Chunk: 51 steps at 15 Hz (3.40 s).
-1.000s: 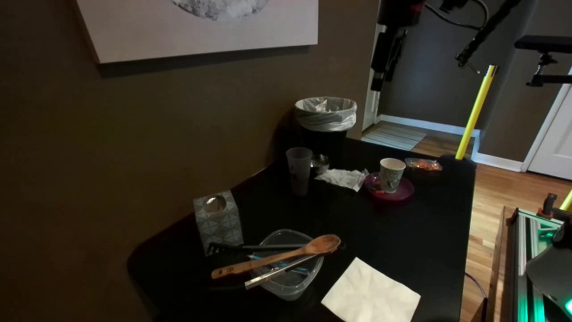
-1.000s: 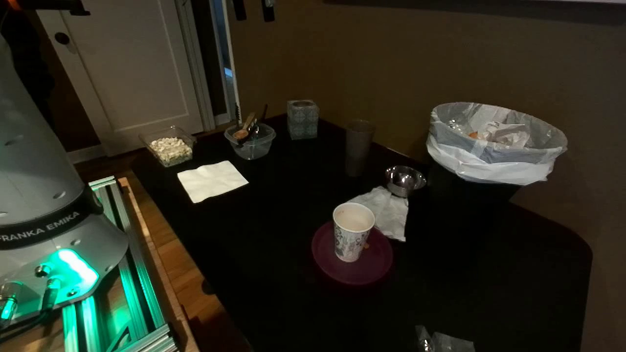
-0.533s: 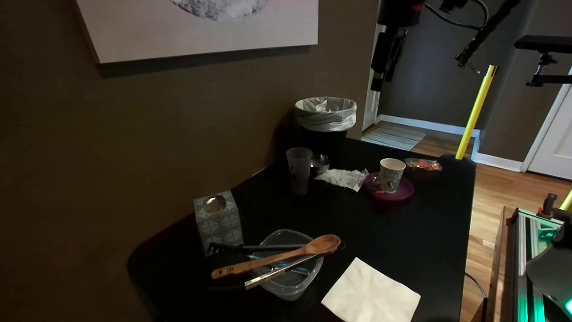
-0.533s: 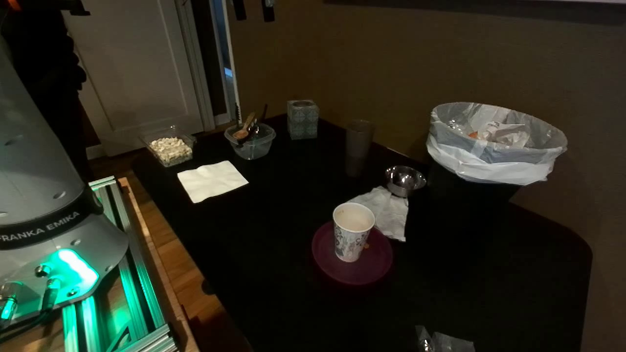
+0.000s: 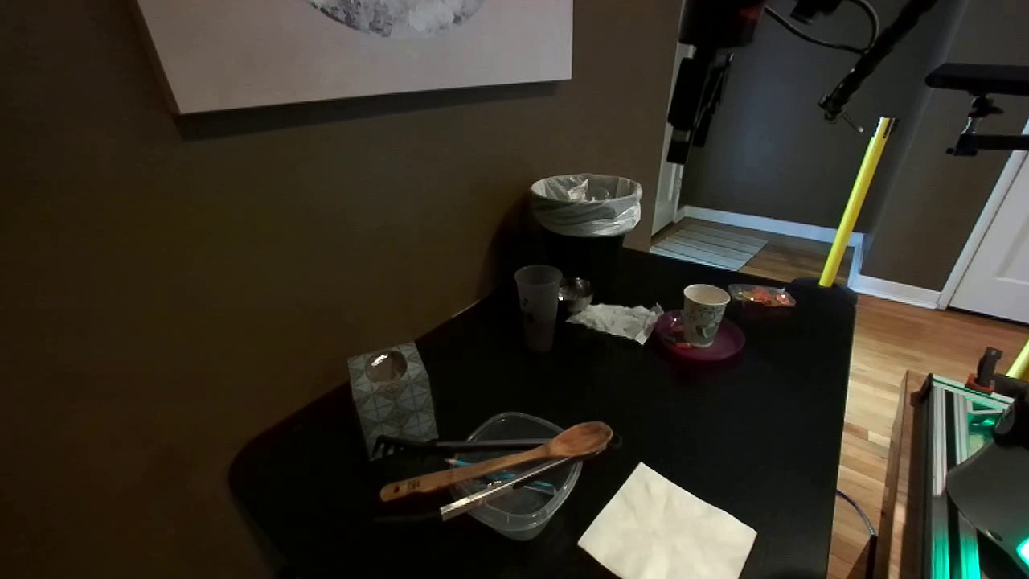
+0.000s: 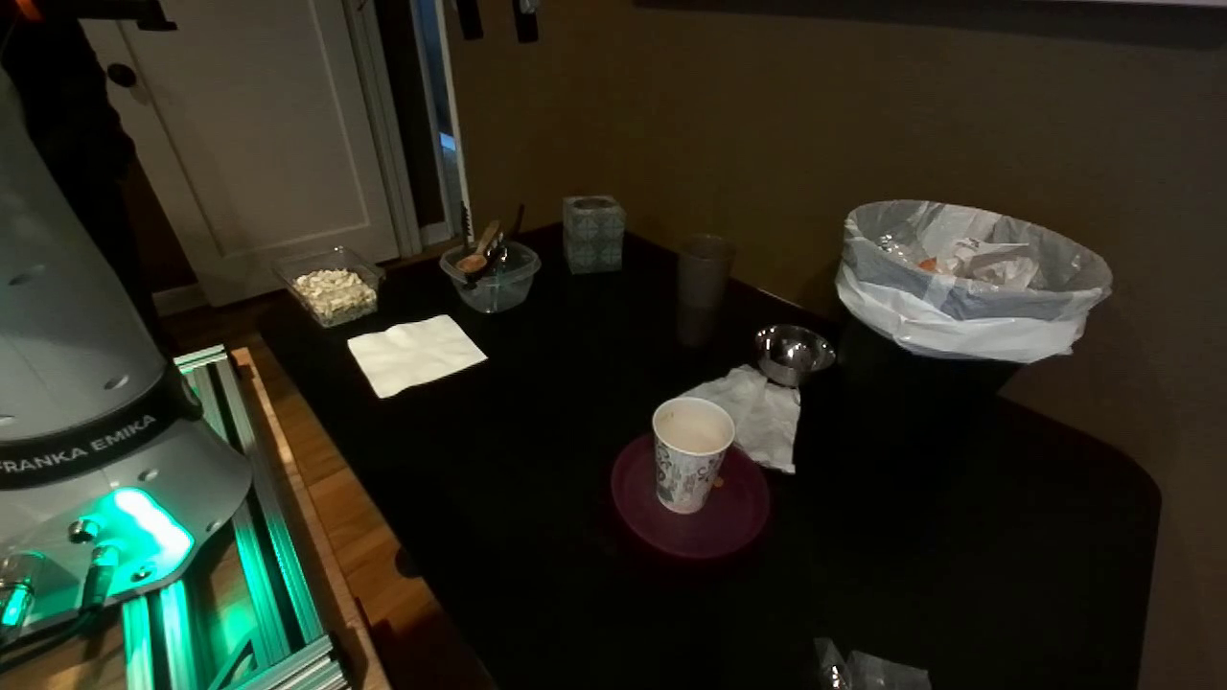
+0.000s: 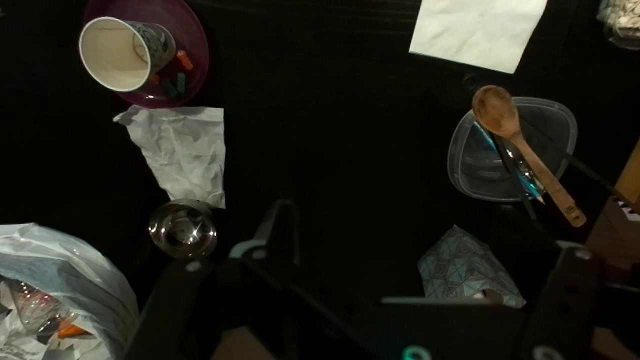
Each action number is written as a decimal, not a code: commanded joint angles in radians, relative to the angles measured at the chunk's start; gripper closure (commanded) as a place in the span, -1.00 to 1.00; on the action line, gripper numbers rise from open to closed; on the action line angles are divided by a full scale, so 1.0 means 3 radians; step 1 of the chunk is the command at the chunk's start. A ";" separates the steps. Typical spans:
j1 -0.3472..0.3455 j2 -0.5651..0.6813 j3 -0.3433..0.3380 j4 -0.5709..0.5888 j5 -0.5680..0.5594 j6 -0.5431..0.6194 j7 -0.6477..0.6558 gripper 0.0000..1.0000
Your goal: Place the wooden spoon in the box
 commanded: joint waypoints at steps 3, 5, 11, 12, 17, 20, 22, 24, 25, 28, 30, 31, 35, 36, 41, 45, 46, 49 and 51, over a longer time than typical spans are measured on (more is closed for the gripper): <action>0.0020 0.0003 -0.0016 0.0009 -0.0010 -0.0011 0.0009 -1.00; 0.0021 0.0077 0.0006 0.0037 -0.0022 0.0009 0.0027 -1.00; 0.0156 0.0940 0.0543 0.0671 0.0005 -0.0092 0.0840 -1.00; 0.0193 0.1100 0.0625 0.0828 -0.0031 -0.0097 0.0944 -1.00; 0.0385 0.2021 0.0824 0.1793 -0.0080 -0.0167 0.1703 -1.00; 0.0507 0.1938 0.0709 0.1697 -0.0012 -0.0030 0.1588 -1.00; 0.0569 0.2226 0.0683 0.1981 0.0001 -0.0034 0.1580 -1.00; 0.0612 0.2262 0.0660 0.2001 -0.0096 -0.0076 0.1554 -1.00; 0.0658 0.2307 0.0649 0.1998 -0.0142 -0.0060 0.1594 -1.00; 0.0813 0.2515 0.0622 0.2124 -0.0298 -0.0353 0.1949 -1.00; 0.0847 0.2510 0.0640 0.1948 -0.0267 -0.0335 0.1687 -1.00; 0.0855 0.2507 0.0650 0.1876 -0.0201 -0.0264 0.1580 -1.00; 0.0896 0.2670 0.0672 0.1773 0.0007 0.0055 0.1365 -1.00; 0.0943 0.2616 0.0625 0.1830 -0.0134 -0.0073 0.1501 -1.00; 0.0996 0.2854 0.0604 0.1892 -0.0253 0.0018 0.1350 -1.00; 0.1008 0.3214 0.0518 0.1953 -0.0403 0.0066 0.1188 -1.00; 0.1005 0.3306 0.0501 0.1974 -0.0399 0.0070 0.1144 -1.00; 0.1021 0.3631 0.0418 0.2093 -0.0360 0.0145 0.1135 -1.00; 0.1025 0.3499 0.0401 0.1974 -0.0301 0.0125 0.1144 -1.00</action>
